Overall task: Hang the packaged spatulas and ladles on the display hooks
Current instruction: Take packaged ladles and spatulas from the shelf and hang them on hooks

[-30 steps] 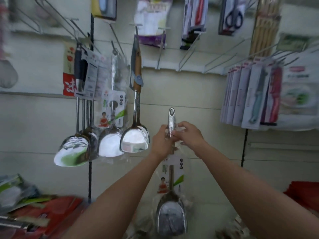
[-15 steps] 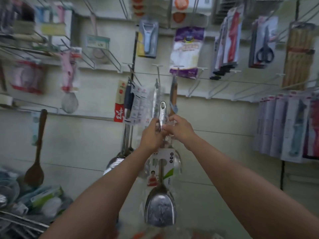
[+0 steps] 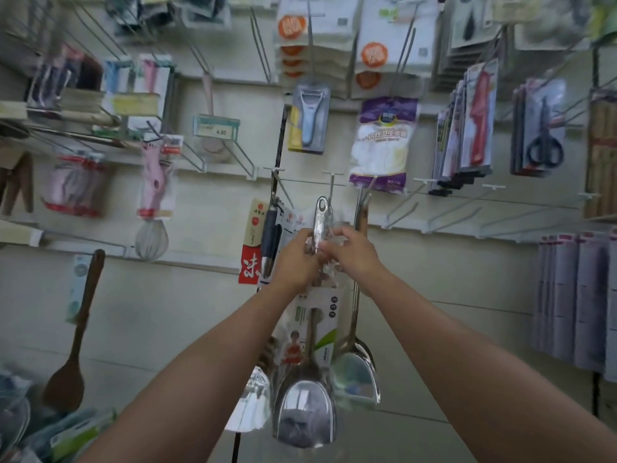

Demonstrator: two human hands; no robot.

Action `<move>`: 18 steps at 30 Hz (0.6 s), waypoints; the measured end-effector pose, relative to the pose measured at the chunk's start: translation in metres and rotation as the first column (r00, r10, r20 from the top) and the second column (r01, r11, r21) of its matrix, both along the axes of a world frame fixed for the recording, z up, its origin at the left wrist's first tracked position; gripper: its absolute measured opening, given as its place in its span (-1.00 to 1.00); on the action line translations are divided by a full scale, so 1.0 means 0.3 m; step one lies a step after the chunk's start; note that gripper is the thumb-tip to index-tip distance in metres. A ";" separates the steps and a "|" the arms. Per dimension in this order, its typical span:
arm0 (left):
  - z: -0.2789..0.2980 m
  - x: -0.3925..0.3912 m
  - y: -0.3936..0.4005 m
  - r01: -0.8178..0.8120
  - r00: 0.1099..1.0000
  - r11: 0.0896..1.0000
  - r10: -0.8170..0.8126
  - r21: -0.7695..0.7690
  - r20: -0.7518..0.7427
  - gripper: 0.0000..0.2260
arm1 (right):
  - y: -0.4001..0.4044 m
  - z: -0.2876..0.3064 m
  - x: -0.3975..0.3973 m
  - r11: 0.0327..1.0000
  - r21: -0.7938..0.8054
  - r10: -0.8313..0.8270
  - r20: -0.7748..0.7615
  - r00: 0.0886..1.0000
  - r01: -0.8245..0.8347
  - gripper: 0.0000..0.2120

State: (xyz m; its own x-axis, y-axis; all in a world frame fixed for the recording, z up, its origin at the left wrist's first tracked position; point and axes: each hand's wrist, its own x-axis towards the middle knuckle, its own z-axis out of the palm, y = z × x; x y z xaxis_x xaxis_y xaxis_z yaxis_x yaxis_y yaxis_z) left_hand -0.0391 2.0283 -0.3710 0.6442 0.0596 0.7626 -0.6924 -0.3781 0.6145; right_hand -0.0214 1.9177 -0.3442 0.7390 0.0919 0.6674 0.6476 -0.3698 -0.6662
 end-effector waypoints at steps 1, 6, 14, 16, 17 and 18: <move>0.015 0.007 -0.003 0.012 1.000 1.000 -0.012 -0.003 0.002 -0.77 | -0.003 0.012 0.006 1.000 0.004 0.001 0.011 1.000 -0.001 -0.72; 0.069 0.060 -0.019 0.017 1.000 1.000 -0.017 -0.010 0.003 -0.72 | -0.015 0.053 0.047 0.999 0.027 -0.028 0.031 0.999 0.027 -0.75; 0.055 0.122 -0.042 -0.012 1.000 1.000 0.011 -0.016 -0.018 -0.72 | -0.031 0.045 0.094 0.998 0.004 -0.057 0.025 0.998 0.057 -0.78; 0.055 0.131 -0.045 -0.019 1.000 0.999 0.019 -0.029 -0.016 -0.70 | -0.027 0.052 0.100 0.999 0.001 -0.048 0.032 0.998 0.048 -0.79; 0.056 0.134 -0.045 -0.018 1.000 0.999 0.017 -0.042 -0.015 -0.69 | -0.025 0.056 0.098 0.999 -0.001 -0.037 0.035 0.999 0.037 -0.78; 0.058 0.139 -0.046 -0.016 1.000 0.998 0.016 -0.056 -0.008 -0.68 | -0.025 0.060 0.099 1.000 -0.001 -0.022 0.035 0.999 0.022 -0.77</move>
